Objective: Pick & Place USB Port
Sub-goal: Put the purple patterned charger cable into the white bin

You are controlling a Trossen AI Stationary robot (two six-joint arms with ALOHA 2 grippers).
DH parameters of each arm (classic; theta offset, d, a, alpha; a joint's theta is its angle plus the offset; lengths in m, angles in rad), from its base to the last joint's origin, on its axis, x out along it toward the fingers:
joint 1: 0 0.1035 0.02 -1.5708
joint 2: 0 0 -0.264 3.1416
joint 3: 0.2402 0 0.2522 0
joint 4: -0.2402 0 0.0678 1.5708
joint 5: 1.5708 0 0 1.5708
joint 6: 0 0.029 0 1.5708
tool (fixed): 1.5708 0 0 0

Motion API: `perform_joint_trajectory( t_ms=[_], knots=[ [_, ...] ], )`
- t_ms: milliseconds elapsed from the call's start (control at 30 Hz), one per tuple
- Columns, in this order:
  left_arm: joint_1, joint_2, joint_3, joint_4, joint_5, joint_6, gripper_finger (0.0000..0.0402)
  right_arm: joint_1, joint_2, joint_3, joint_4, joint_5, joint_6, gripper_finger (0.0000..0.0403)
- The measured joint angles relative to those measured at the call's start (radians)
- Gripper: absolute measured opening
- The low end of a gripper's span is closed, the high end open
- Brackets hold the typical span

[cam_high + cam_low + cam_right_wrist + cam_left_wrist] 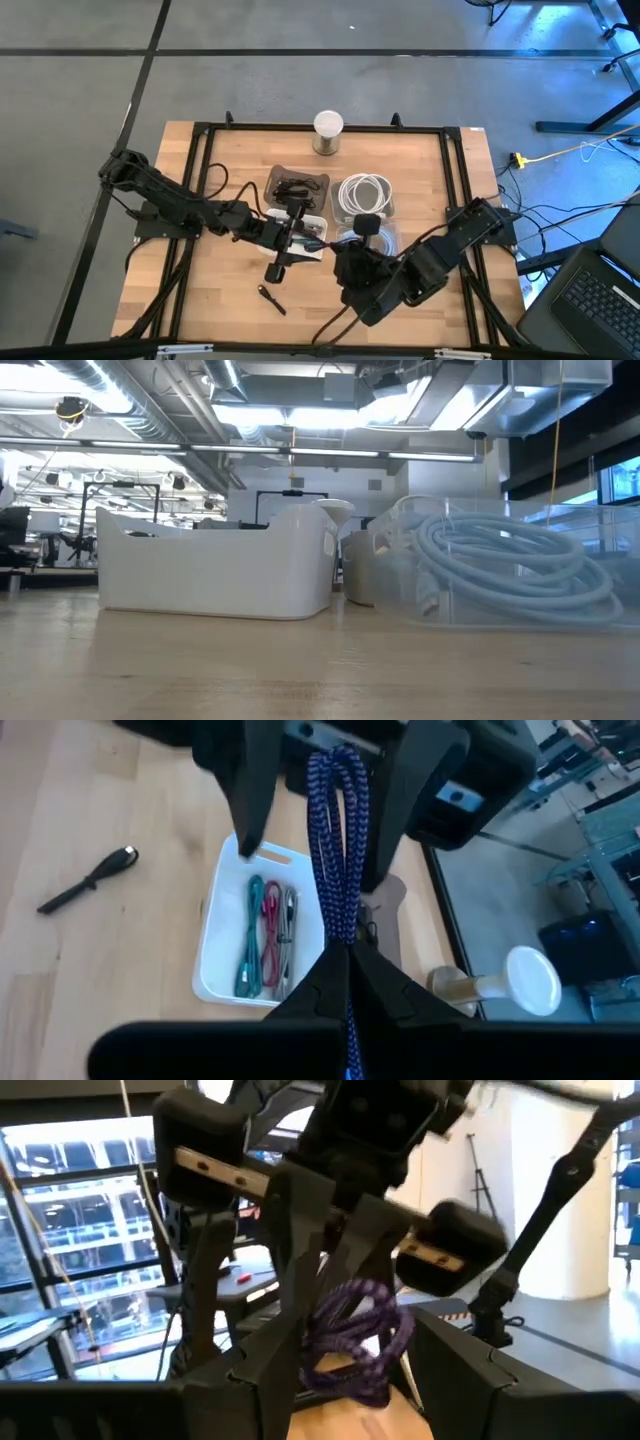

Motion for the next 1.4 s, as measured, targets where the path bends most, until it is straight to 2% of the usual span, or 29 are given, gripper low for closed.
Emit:
perform_joint_trajectory(
  t_ms=[133, 200, 267, 367, 433, 633, 733, 900, 1033, 1200, 1300, 1400],
  knots=[
    [0.009, 0.000, 0.000, 0.000, -0.039, 0.000, 0.0169, -0.006, 0.000, 0.000, 0.040, -0.016, -0.032, 0.0000],
    [0.011, 0.000, 0.000, -0.004, -0.058, 0.030, 0.0156, -0.006, 0.000, 0.000, 0.058, -0.018, -0.049, 0.0000],
    [0.010, 0.000, 0.000, -0.009, -0.072, 0.067, 0.0120, -0.006, 0.000, 0.000, 0.060, -0.029, -0.051, 0.0000],
    [0.009, 0.000, 0.000, -0.011, -0.050, 0.092, 0.0036, -0.006, 0.000, 0.000, 0.060, -0.042, -0.050, 0.0000],
    [0.010, 0.000, 0.000, -0.008, -0.038, 0.095, 0.0017, -0.006, 0.000, 0.000, 0.060, -0.043, -0.049, 0.0000],
    [0.010, 0.000, 0.000, -0.006, -0.040, 0.094, 0.0012, -0.005, 0.000, 0.000, 0.057, -0.042, -0.044, 0.0013],
    [0.010, 0.000, 0.000, -0.006, -0.041, 0.093, 0.0010, -0.005, 0.000, 0.000, 0.030, -0.037, -0.027, 0.0045],
    [0.011, 0.000, 0.000, -0.016, -0.049, 0.093, 0.0010, 0.008, -0.004, -0.002, -0.200, -0.058, 0.110, 0.0110],
    [0.009, 0.000, 0.000, -0.034, -0.047, 0.081, 0.0010, 0.027, -0.017, -0.019, -0.189, -0.207, 0.112, 0.0144],
    [0.008, 0.000, 0.008, -0.079, -0.079, 0.064, 0.0009, 0.051, -0.031, -0.019, -0.189, -0.267, 0.165, 0.0155],
    [0.001, -0.014, 0.016, -0.190, -0.163, 0.056, 0.0009, 0.075, -0.041, -0.019, -0.189, -0.281, 0.196, 0.0154],
    [-0.002, -0.044, 0.040, -0.390, -0.306, 0.003, 0.0009, 0.099, -0.041, -0.019, -0.188, -0.287, 0.214, 0.0147]
  ],
)
